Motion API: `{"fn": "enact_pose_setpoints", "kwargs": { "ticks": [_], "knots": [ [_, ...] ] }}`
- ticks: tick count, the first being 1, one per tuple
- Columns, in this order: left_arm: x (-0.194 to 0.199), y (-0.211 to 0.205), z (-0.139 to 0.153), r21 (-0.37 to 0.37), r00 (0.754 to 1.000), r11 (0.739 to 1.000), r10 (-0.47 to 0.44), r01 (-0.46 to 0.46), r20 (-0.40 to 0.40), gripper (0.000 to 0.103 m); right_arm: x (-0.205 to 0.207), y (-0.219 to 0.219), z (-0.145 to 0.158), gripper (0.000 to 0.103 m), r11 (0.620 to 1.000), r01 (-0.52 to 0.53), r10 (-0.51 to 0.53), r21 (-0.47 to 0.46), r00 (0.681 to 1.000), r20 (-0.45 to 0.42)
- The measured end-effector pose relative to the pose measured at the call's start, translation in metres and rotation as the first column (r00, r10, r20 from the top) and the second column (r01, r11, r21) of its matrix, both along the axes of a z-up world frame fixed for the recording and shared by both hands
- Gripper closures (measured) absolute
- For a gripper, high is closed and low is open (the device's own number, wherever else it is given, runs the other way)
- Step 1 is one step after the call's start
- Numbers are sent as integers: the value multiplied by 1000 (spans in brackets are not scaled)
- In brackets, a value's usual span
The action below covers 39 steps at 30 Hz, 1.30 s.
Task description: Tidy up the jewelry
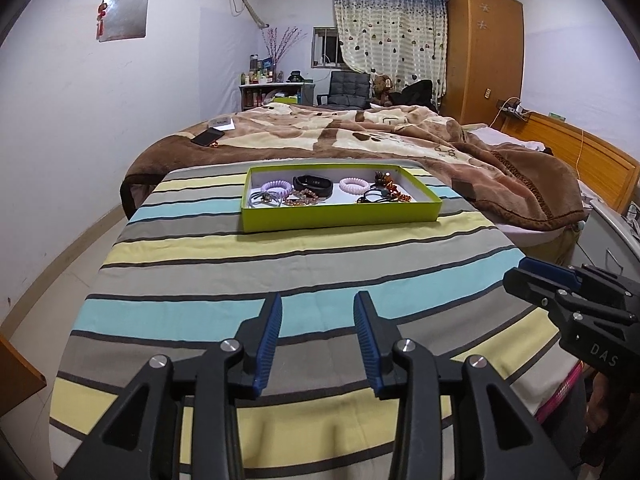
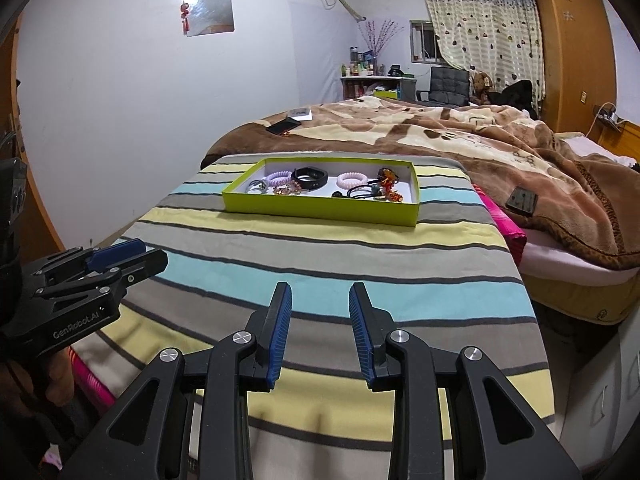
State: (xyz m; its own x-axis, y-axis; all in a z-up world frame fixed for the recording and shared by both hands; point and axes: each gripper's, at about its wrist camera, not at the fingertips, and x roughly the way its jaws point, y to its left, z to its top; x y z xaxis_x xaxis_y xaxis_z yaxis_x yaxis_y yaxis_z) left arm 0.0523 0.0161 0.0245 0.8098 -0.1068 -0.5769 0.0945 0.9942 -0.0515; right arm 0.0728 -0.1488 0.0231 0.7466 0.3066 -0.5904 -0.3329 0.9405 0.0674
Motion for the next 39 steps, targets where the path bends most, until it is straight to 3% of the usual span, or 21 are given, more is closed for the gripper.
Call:
{"fn": "enact_pose_setpoints", "kwargs": {
  "ticks": [39],
  "knots": [
    [-1, 1, -4, 12, 1000, 1000, 28, -28, 5, 64, -2, -1, -2, 72, 1000, 0, 0, 3, 1000, -18]
  ]
}}
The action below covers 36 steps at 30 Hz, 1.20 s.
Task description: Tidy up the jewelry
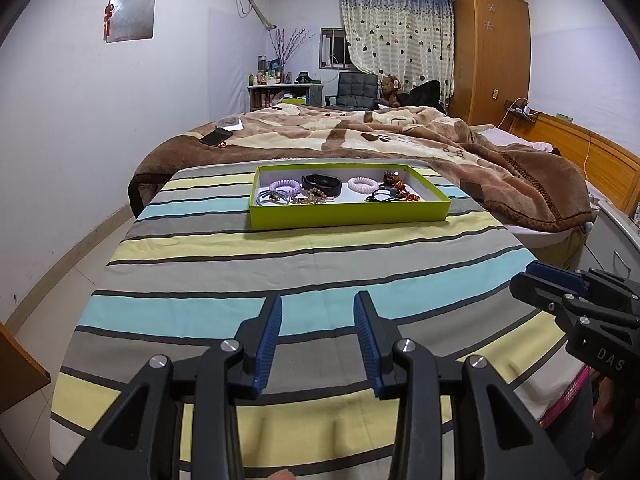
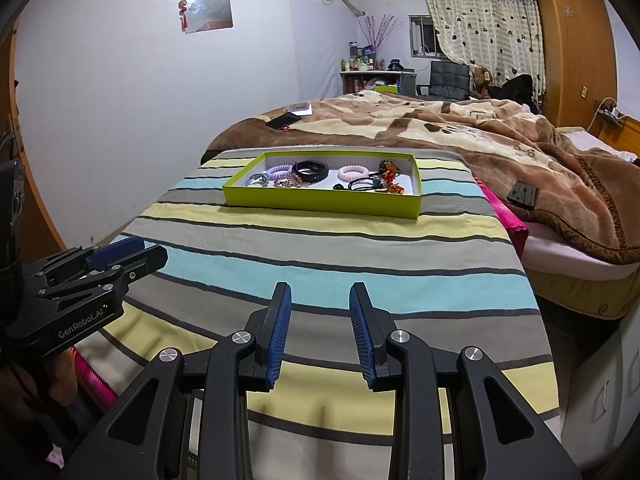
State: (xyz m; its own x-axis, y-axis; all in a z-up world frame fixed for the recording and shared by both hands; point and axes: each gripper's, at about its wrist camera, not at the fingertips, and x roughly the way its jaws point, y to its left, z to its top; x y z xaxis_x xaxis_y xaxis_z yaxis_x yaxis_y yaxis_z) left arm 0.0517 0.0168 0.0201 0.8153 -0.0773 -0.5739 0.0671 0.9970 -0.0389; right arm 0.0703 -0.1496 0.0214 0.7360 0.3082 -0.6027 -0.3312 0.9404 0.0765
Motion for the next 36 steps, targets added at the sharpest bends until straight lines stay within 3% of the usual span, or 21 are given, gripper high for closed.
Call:
{"fn": "enact_pose_setpoints", "kwargs": {
  "ticks": [36],
  "knots": [
    [3, 5, -5, 5, 1000, 1000, 2, -2, -12, 64, -1, 0, -1, 72, 1000, -3, 3, -1, 1000, -7]
  ]
}}
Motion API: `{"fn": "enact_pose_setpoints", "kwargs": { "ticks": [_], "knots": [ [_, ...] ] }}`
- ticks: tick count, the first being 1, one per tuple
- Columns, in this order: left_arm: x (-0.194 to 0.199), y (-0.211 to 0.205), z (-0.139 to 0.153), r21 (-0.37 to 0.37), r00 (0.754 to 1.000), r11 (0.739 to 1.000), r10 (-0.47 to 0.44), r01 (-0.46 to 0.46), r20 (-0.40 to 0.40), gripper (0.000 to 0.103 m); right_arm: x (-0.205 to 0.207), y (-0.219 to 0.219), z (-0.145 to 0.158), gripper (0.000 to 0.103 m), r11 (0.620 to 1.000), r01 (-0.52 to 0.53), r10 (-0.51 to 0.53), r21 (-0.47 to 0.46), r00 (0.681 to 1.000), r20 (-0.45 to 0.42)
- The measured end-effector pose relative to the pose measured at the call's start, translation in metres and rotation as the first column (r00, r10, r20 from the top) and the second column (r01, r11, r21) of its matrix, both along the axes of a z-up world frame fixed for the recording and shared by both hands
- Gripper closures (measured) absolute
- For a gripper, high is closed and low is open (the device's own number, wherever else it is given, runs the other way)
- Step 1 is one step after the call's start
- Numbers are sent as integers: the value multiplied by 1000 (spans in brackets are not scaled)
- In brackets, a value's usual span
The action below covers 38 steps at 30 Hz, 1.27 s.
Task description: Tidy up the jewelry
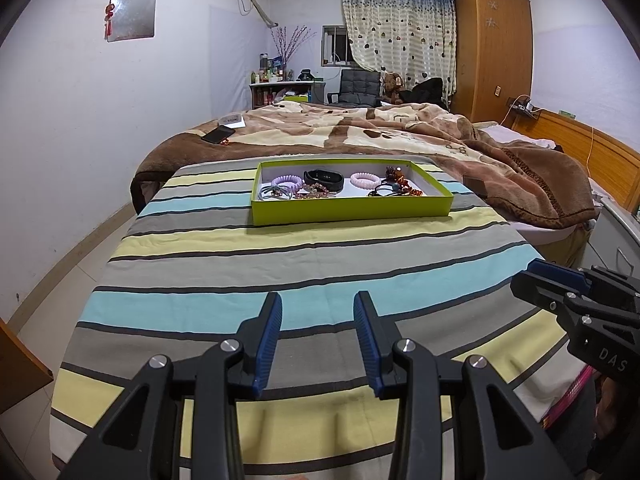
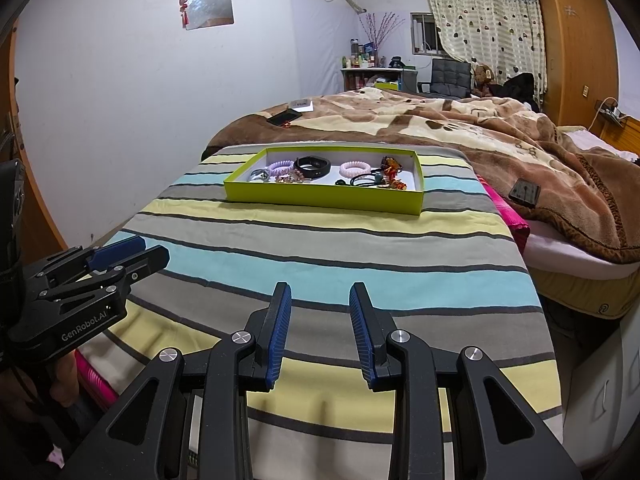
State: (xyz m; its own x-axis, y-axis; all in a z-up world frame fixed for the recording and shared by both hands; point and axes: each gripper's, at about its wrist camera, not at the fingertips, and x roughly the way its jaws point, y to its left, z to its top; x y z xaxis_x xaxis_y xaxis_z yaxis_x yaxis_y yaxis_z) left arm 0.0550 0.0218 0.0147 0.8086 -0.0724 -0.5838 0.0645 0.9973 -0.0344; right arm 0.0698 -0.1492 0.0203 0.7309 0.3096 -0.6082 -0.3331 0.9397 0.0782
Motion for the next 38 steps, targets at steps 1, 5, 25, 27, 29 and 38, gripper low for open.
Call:
{"fn": "enact_pose_setpoints", "kwargs": {
  "ticks": [1, 5, 25, 27, 29, 38],
  "knots": [
    [0, 1, 0, 2, 1000, 1000, 0, 0, -1, 64, 0, 0, 0, 72, 1000, 0, 0, 0, 1000, 0],
    [1, 1, -1, 3, 1000, 1000, -3, 3, -6, 64, 0, 0, 0, 72, 1000, 0, 0, 0, 1000, 0],
    [-1, -1, 0, 9, 1000, 1000, -1, 1, -4, 64, -1, 1, -1, 72, 1000, 0, 0, -2, 1000, -1],
    [-1, -1, 0, 10, 1000, 1000, -2, 2, -4, 64, 0, 1, -1, 72, 1000, -1, 1, -2, 1000, -1],
    [0, 0, 0, 11, 1000, 1000, -4, 4, -4, 64, -1, 1, -1, 72, 1000, -1, 1, -2, 1000, -1],
    [0, 3, 0, 4, 1000, 1000, -6, 6, -3, 64, -1, 1, -1, 72, 1000, -1, 1, -3, 1000, -1]
  ]
}}
